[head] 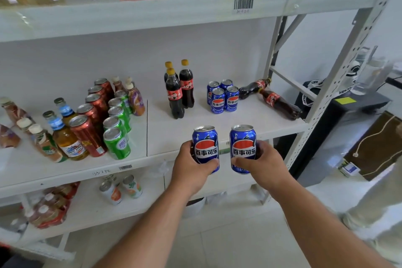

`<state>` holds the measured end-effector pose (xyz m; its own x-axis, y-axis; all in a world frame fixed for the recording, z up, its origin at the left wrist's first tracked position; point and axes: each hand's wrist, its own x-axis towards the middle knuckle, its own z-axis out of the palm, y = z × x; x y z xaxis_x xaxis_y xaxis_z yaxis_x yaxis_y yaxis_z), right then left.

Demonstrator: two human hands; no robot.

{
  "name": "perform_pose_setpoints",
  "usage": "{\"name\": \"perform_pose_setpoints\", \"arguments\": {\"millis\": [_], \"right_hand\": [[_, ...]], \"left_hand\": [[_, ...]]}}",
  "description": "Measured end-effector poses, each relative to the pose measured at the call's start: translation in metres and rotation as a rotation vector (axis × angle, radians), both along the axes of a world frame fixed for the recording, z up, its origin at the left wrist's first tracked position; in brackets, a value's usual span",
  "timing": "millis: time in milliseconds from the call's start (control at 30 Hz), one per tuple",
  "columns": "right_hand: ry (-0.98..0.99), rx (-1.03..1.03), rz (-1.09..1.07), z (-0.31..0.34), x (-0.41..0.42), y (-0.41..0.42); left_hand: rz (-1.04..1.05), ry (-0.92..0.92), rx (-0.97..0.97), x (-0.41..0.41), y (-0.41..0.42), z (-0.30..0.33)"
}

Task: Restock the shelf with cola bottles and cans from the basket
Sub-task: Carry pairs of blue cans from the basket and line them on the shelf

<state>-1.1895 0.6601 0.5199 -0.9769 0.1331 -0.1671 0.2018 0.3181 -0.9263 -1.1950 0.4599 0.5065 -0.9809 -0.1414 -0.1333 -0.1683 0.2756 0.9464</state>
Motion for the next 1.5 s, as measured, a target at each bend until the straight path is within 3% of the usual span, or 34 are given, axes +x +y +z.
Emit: {"name": "perform_pose_setpoints", "arguments": {"millis": [667, 1500], "right_hand": [[-0.039, -0.038, 0.188, -0.026, -0.129, 0.152], [-0.069, 0.021, 0.173, -0.071, -0.234, 0.111]], "left_hand": [[0.174, -0.036, -0.073, -0.088, 0.154, -0.004], [0.128, -0.064, -0.033, -0.194, 0.127, -0.067]]}}
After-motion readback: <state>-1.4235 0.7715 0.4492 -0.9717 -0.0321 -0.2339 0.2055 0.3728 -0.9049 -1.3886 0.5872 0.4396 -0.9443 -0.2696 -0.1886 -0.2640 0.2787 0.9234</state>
